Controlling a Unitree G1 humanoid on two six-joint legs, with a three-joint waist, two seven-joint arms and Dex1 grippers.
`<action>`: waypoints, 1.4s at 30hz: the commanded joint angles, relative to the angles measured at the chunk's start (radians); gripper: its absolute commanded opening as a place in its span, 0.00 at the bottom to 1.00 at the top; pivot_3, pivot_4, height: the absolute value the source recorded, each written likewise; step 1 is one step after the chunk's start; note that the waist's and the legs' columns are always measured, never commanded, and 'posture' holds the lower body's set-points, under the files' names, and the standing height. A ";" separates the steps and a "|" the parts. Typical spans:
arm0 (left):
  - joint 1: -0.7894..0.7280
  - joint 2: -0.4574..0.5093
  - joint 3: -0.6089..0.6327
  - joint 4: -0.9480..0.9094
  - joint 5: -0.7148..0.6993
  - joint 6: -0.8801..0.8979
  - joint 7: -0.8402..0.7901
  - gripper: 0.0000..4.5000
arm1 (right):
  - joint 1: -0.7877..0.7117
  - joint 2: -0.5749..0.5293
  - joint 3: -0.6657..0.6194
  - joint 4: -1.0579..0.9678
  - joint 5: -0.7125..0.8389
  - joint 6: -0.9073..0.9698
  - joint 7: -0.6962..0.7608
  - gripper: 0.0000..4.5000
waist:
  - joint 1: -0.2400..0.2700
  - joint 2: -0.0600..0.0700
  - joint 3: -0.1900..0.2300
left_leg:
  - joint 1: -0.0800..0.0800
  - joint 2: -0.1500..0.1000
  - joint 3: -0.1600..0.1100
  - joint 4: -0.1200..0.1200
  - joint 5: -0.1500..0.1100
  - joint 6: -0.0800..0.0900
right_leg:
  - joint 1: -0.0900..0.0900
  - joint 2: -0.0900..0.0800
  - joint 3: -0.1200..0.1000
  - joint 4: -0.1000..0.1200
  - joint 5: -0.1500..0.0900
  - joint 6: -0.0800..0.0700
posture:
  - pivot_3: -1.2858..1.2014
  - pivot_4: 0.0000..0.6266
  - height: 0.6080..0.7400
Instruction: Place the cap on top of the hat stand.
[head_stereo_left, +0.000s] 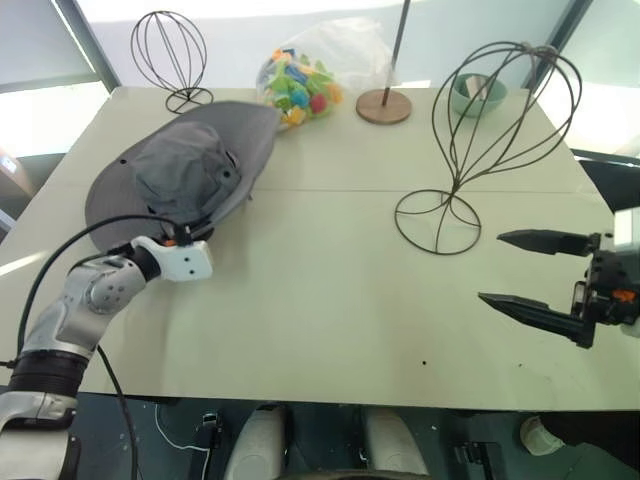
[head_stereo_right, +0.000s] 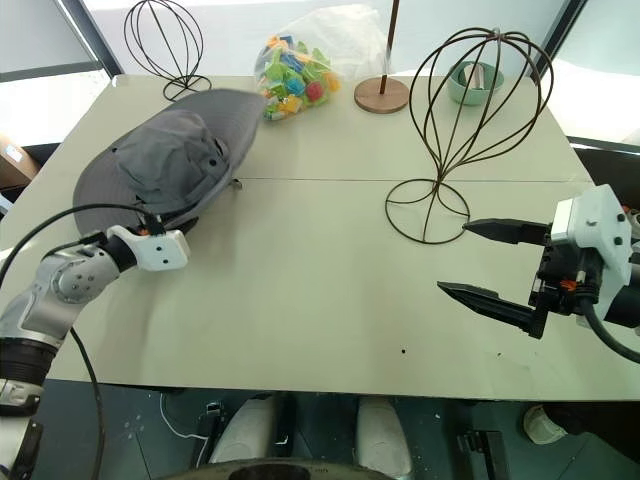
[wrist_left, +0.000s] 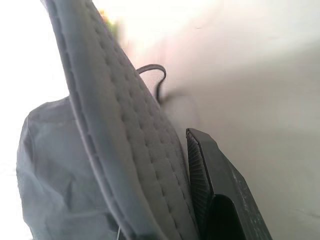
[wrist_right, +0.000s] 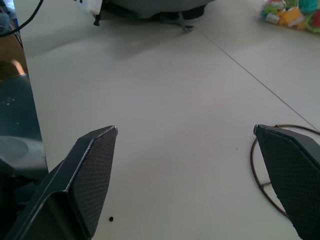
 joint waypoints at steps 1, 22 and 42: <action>-0.109 0.012 0.039 -0.045 -0.073 0.011 0.002 0.00 | -0.041 -0.023 -0.062 0.019 0.073 0.023 -0.019 1.00 | 0.000 0.000 0.000 | 0.000 0.000 0.000 0.000 0.000 0.000 | 0.000 0.000 0.000 0.000 0.000 0.000 | 0.52 0.24 1.00; -0.921 -0.273 -0.122 0.254 -0.138 -0.107 -0.041 0.00 | 0.005 0.008 -0.429 0.107 0.276 0.172 -0.123 1.00 | 0.021 -0.004 0.002 | -0.007 -0.001 0.000 0.005 0.000 0.000 | -0.002 0.001 -0.002 0.000 0.001 0.002 | 0.52 0.24 1.00; -1.276 -0.602 -0.186 0.732 -0.104 -0.353 0.116 0.00 | 0.273 0.146 -0.672 0.015 0.379 0.103 -0.217 1.00 | 0.020 -0.008 0.005 | -0.015 -0.001 0.000 0.014 -0.003 0.006 | -0.006 0.002 -0.003 0.000 0.002 0.004 | 0.52 0.24 1.00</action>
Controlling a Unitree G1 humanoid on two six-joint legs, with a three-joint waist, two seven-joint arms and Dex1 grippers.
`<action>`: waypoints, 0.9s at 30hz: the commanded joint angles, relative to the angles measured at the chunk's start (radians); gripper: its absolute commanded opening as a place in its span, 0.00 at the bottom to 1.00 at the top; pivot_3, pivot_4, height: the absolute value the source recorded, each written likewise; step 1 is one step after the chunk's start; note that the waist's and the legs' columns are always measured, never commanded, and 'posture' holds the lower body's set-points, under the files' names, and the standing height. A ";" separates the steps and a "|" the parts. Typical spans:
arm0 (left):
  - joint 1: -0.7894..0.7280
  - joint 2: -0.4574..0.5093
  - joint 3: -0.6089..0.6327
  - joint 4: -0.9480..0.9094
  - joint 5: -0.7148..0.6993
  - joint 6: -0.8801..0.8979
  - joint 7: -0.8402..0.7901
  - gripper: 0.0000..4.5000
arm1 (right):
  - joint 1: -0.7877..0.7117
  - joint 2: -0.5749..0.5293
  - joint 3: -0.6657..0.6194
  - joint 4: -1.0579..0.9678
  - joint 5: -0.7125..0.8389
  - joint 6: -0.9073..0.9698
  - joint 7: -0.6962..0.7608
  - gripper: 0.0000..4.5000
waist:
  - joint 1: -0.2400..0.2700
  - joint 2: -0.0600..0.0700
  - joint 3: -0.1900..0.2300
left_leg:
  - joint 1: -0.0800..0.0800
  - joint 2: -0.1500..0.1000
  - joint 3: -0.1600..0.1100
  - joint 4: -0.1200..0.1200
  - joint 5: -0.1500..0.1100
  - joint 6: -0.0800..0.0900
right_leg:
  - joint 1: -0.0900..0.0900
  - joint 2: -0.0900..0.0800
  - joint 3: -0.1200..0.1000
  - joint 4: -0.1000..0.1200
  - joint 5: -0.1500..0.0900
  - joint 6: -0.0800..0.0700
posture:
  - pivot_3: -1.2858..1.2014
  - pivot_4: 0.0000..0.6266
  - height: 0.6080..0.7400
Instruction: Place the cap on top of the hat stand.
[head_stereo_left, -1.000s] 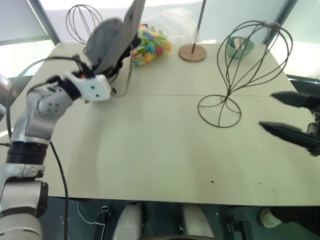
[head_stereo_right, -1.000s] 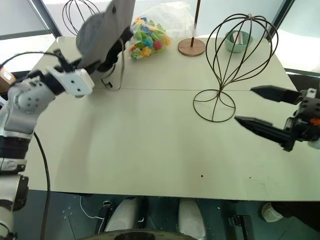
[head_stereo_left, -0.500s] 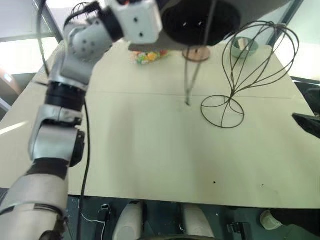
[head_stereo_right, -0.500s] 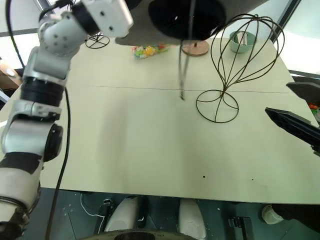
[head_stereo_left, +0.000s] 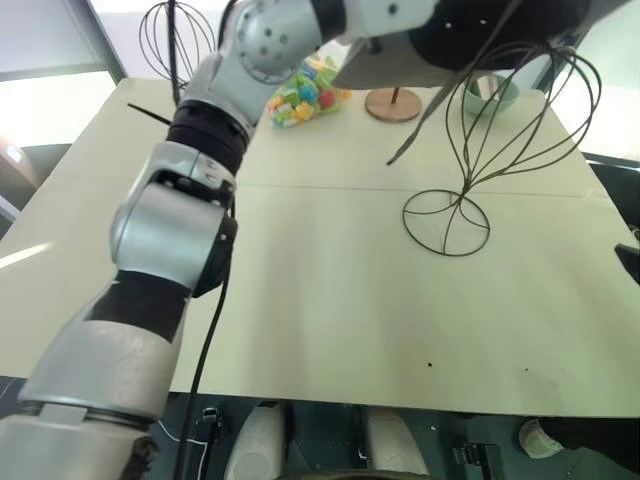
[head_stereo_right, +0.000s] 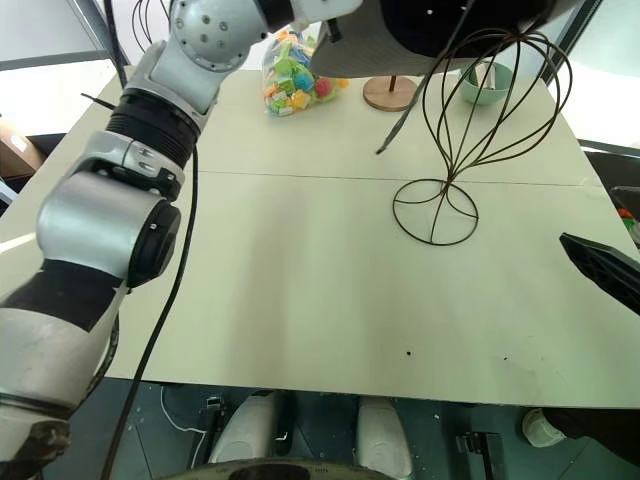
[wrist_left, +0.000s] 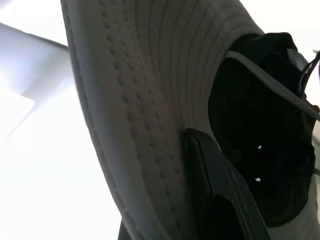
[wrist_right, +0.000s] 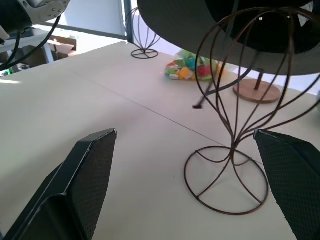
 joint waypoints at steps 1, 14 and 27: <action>0.011 -0.005 0.010 -0.082 -0.030 -0.104 0.033 0.00 | 0.036 0.029 -0.078 -0.022 0.032 -0.035 -0.012 1.00 | -0.001 0.000 0.000 | 0.000 0.000 0.000 0.000 0.000 0.000 | 0.000 0.000 0.000 0.000 0.000 0.000 | 0.52 0.24 1.00; 0.237 0.118 -0.082 -0.306 0.397 -0.433 0.381 0.00 | 0.201 0.099 -0.096 0.017 -0.011 -0.131 -0.015 1.00 | 0.002 0.001 -0.001 | 0.001 0.000 0.000 0.000 0.000 0.000 | 0.000 -0.001 0.002 0.000 0.000 0.000 | 0.52 0.24 1.00; 0.111 0.145 -0.444 -0.229 0.932 -0.278 1.033 0.00 | 0.287 0.156 -0.089 0.058 -0.055 -0.193 0.001 1.00 | 0.001 0.001 -0.001 | 0.001 0.000 0.000 0.000 0.000 0.000 | 0.000 -0.001 0.001 0.000 0.000 0.001 | 0.52 0.24 1.00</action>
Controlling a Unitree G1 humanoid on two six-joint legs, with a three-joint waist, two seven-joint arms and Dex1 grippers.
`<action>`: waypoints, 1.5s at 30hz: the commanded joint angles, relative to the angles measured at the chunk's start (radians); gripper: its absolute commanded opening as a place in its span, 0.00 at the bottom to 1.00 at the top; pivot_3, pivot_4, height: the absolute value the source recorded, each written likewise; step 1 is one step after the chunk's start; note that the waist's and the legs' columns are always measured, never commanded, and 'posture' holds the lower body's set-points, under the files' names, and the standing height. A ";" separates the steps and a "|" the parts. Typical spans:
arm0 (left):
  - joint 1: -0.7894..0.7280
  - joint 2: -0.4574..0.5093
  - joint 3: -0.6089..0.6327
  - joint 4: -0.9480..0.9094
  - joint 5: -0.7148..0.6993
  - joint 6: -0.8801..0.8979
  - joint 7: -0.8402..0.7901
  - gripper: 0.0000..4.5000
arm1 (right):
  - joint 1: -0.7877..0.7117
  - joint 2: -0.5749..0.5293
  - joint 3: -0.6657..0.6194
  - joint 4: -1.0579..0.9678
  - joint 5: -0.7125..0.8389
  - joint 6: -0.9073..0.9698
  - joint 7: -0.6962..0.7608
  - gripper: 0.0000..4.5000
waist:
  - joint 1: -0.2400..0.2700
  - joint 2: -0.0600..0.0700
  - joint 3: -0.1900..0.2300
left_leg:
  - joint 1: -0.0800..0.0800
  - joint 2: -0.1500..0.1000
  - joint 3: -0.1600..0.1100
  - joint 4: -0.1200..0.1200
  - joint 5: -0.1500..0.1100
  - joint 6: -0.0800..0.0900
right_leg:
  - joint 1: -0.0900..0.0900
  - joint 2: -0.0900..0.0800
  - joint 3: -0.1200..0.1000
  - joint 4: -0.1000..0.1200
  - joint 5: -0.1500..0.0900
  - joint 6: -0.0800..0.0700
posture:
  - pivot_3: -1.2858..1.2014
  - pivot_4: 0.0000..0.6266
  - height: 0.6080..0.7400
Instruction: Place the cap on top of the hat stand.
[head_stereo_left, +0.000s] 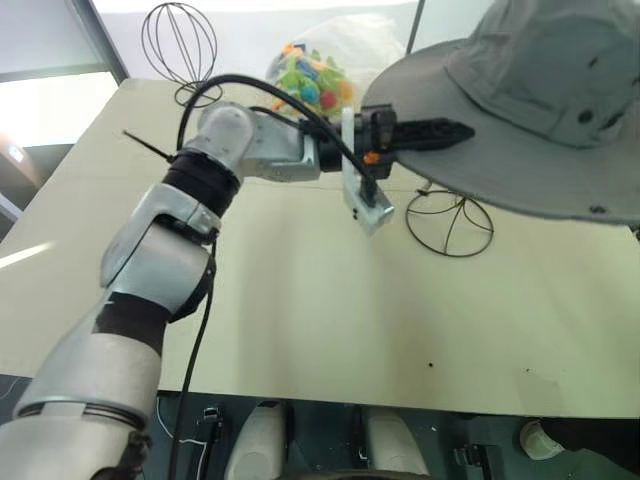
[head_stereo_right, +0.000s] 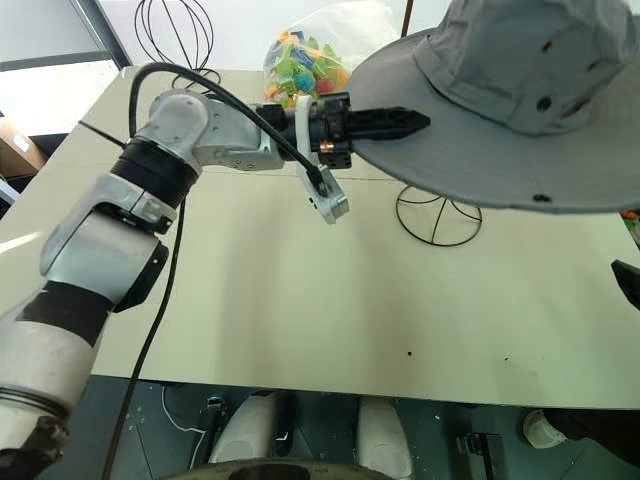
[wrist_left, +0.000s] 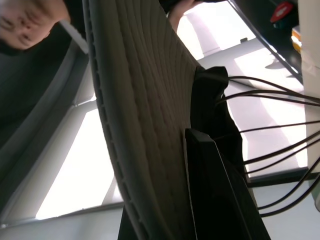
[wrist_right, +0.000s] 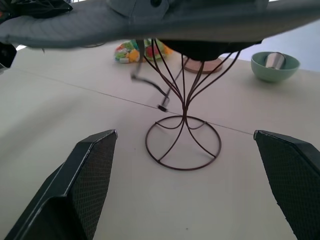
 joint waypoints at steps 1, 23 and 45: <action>-0.057 -0.001 -0.068 0.033 0.052 0.037 0.123 0.00 | 0.026 0.024 -0.033 0.007 -0.006 -0.040 0.008 1.00 | -0.001 0.000 0.000 | 0.000 0.000 0.000 0.000 0.000 0.000 | 0.000 0.000 0.000 0.000 0.000 0.000 | 0.52 0.24 1.00; 0.074 -0.027 -0.144 0.120 -0.140 0.007 0.035 0.00 | 0.094 0.035 -0.044 0.021 0.019 -0.126 -0.026 1.00 | -0.001 0.001 0.000 | 0.000 0.000 0.000 0.000 0.000 0.000 | 0.000 -0.001 0.000 0.000 0.000 0.000 | 0.52 0.24 1.00; 0.144 0.173 -0.105 -0.099 -0.145 -0.038 -0.024 0.99 | 0.054 0.003 0.024 0.045 -0.046 -0.133 -0.024 1.00 | -0.002 0.001 -0.001 | 0.000 0.000 0.000 0.000 0.000 0.000 | 0.000 -0.001 0.000 0.001 0.000 0.000 | 0.52 0.24 1.00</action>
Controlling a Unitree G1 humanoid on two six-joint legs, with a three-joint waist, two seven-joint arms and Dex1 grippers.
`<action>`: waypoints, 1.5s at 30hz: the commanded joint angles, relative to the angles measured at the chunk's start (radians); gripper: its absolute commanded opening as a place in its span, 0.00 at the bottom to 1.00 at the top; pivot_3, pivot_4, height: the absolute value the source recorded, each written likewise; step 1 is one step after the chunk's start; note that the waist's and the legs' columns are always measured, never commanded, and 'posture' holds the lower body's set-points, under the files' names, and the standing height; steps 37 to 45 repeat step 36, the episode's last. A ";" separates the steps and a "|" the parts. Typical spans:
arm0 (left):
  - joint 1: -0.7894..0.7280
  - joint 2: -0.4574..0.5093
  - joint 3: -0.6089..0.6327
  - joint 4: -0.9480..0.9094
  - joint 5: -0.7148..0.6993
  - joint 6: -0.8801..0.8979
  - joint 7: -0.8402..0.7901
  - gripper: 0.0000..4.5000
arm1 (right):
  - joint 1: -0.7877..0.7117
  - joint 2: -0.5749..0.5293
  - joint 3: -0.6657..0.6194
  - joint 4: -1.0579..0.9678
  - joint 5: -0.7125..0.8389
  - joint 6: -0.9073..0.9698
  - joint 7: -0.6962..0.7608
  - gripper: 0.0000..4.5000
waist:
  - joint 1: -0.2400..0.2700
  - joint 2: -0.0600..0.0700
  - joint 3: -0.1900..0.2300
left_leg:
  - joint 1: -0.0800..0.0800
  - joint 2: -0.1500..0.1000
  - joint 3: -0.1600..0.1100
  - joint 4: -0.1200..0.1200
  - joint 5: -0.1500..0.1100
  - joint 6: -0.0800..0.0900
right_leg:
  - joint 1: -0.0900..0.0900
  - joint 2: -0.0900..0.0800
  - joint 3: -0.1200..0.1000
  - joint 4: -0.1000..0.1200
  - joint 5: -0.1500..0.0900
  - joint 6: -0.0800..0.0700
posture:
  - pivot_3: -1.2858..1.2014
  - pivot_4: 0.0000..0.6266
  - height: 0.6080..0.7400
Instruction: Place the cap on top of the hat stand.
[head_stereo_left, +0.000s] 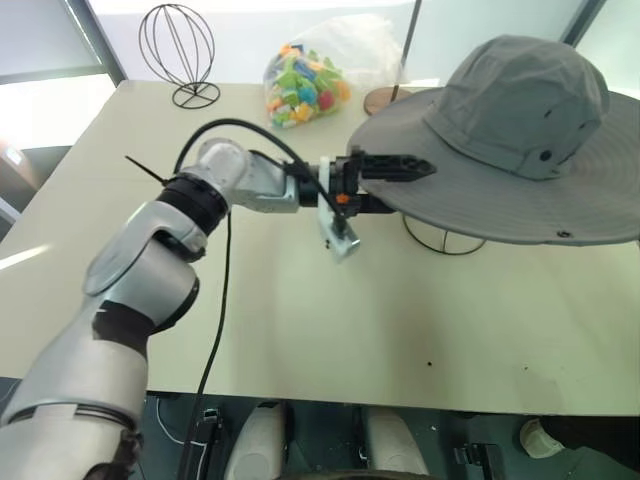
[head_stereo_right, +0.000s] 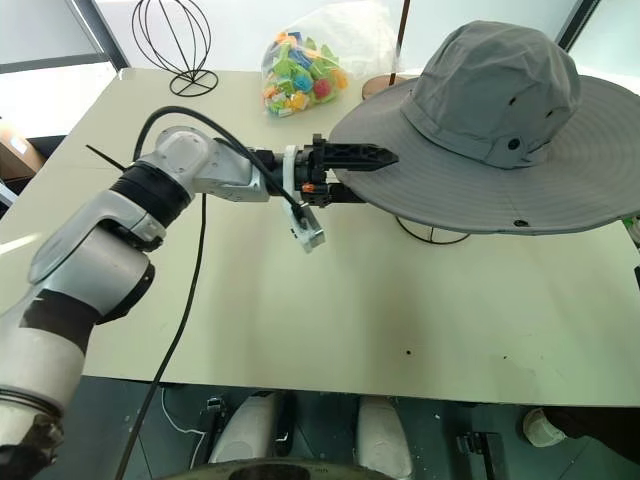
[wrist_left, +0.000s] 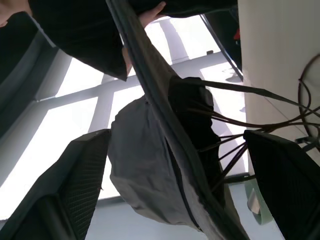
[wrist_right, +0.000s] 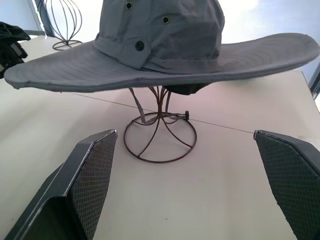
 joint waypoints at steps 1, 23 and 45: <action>0.006 0.055 0.055 -0.047 -0.049 -0.018 -0.037 0.99 | 0.002 -0.011 -0.013 0.006 -0.014 -0.019 0.008 1.00 | 0.000 0.000 0.000 | 0.000 0.000 0.000 0.000 0.000 0.000 | 0.000 0.000 0.000 0.000 0.000 0.000 | 0.52 0.24 1.00; 0.399 0.507 0.562 -0.283 -1.886 1.343 -1.854 0.99 | -0.032 -0.211 0.019 0.346 -0.269 -0.052 0.251 1.00 | -0.031 0.003 -0.001 | 0.001 0.002 0.000 0.002 0.000 0.000 | 0.002 0.002 -0.001 0.001 0.000 -0.001 | 0.52 0.24 1.00; 0.244 0.511 0.788 -0.226 -1.807 1.636 -1.992 0.99 | -0.235 -0.379 0.061 0.527 -0.352 -0.004 0.353 1.00 | -0.028 0.003 -0.001 | 0.003 0.002 0.000 0.003 0.000 0.001 | 0.005 0.003 -0.001 0.001 0.000 0.000 | 0.52 0.24 1.00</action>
